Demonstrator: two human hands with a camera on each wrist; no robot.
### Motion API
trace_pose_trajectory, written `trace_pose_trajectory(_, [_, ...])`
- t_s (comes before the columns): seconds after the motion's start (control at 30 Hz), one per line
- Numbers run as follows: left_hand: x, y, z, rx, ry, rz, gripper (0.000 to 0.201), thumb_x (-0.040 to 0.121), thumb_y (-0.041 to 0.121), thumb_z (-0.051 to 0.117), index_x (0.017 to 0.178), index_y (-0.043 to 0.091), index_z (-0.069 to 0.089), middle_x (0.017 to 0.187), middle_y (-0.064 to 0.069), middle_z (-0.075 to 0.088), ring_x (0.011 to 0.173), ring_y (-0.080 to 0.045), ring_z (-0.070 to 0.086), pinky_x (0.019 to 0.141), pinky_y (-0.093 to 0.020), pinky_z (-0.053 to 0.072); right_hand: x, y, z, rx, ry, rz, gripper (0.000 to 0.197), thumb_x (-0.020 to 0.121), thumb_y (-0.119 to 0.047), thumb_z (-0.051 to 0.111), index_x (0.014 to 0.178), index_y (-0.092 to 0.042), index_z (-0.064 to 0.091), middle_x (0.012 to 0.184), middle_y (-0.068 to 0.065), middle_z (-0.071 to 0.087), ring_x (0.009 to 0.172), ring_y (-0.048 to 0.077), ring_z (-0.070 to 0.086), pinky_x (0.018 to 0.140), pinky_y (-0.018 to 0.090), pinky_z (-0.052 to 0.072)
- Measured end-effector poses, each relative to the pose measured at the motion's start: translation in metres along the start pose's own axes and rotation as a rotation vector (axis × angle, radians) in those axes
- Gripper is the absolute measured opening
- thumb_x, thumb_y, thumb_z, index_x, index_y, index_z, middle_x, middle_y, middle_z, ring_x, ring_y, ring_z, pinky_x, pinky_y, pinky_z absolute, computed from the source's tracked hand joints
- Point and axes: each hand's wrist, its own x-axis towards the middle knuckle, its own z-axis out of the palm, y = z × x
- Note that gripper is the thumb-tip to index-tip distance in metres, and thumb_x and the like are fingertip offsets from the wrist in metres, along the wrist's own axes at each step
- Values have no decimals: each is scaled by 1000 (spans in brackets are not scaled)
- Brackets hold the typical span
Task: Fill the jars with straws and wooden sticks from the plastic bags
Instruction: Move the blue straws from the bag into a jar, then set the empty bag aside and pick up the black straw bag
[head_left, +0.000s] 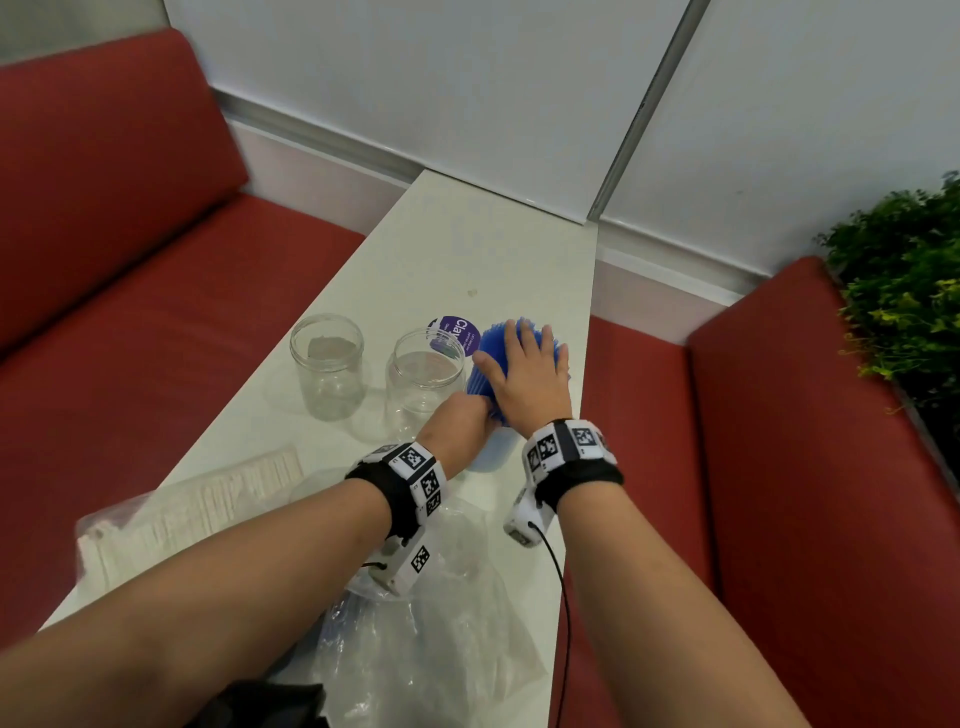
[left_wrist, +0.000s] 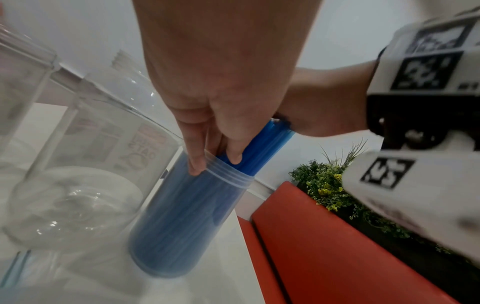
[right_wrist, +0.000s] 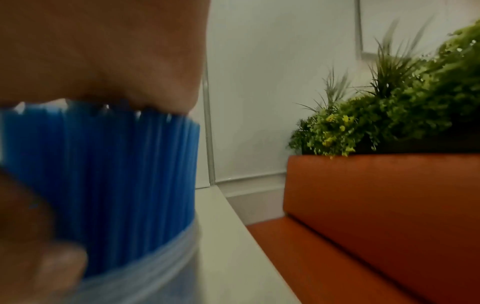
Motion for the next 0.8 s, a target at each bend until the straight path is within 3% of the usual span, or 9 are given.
trace_pose_trajectory(0.07, [-1, -3, 0, -17, -1, 26, 24, 98, 9, 48, 104, -1, 69, 100, -19, 69, 91, -33, 65, 84, -41, 51, 6, 4, -5, 73, 59, 58, 88, 87, -85, 27, 159, -36, 15, 170, 3, 1, 155, 36, -11, 118, 63, -8])
trace_pose_trajectory(0.13, [-3, -6, 2, 22, -6, 39, 27, 96, 3, 46, 110, -2, 68, 109, -19, 67, 98, -31, 63, 88, -39, 49, 5, 3, -5, 57, 24, 108, 96, 76, -90, 40, 156, -49, 8, 169, 2, -7, 152, 42, -13, 115, 70, 0])
trace_pose_trajectory(0.23, [-7, -8, 5, 66, -8, 87, 29, 92, -3, 44, 111, -3, 67, 111, -19, 65, 101, -30, 62, 88, -38, 47, -6, 4, 7, -51, -6, 134, 85, 83, -50, 65, 154, -48, 18, 161, 9, 15, 141, 46, 23, 103, 59, 40])
trace_pose_trajectory(0.33, [-9, -9, 5, 124, -20, 118, 27, 89, -4, 44, 100, -2, 68, 103, -17, 67, 96, -30, 62, 85, -38, 48, -7, 10, 7, 42, 94, 141, 70, 83, -24, 66, 146, -36, 39, 137, 9, 38, 116, 35, 41, 88, 44, 51])
trace_pose_trajectory(0.47, [-8, -10, 4, 179, -11, 100, 22, 89, -2, 45, 88, 1, 67, 96, -16, 67, 89, -31, 62, 79, -33, 48, 2, 13, -9, 247, 176, 84, 43, 85, -12, 62, 125, -28, 58, 121, 6, 44, 110, 31, 42, 83, 33, 42])
trace_pose_trajectory(0.57, [-5, -10, 3, 187, -10, 97, 23, 90, -2, 45, 90, 1, 68, 98, -16, 67, 91, -31, 63, 79, -31, 47, -2, 9, -19, 157, 327, 71, 37, 87, -24, 60, 122, -34, 63, 129, 2, 48, 120, 29, 43, 97, 38, 32])
trace_pose_trajectory(0.67, [-6, -11, 2, 173, -15, 89, 28, 92, -1, 43, 101, 1, 69, 106, -16, 68, 96, -29, 64, 87, -34, 49, -16, 5, -6, -3, 187, 89, 53, 101, -48, 44, 152, -35, 37, 164, 4, 22, 151, 33, 14, 118, 54, 13])
trace_pose_trajectory(0.73, [-8, -9, 0, 152, -16, 90, 31, 92, -1, 43, 107, 1, 69, 109, -16, 68, 98, -29, 64, 89, -37, 49, -24, 8, 5, -18, 16, 87, 65, 105, -58, 28, 162, -32, 10, 170, -2, 0, 155, 31, -9, 122, 62, 0])
trace_pose_trajectory(0.8, [-13, -7, -4, 136, -16, 118, 32, 92, -2, 43, 109, 2, 70, 109, -16, 68, 99, -28, 64, 89, -37, 49, -25, 14, 9, -5, -49, 95, 71, 103, -64, 22, 162, -32, -1, 170, -4, -9, 154, 30, -17, 120, 65, -7])
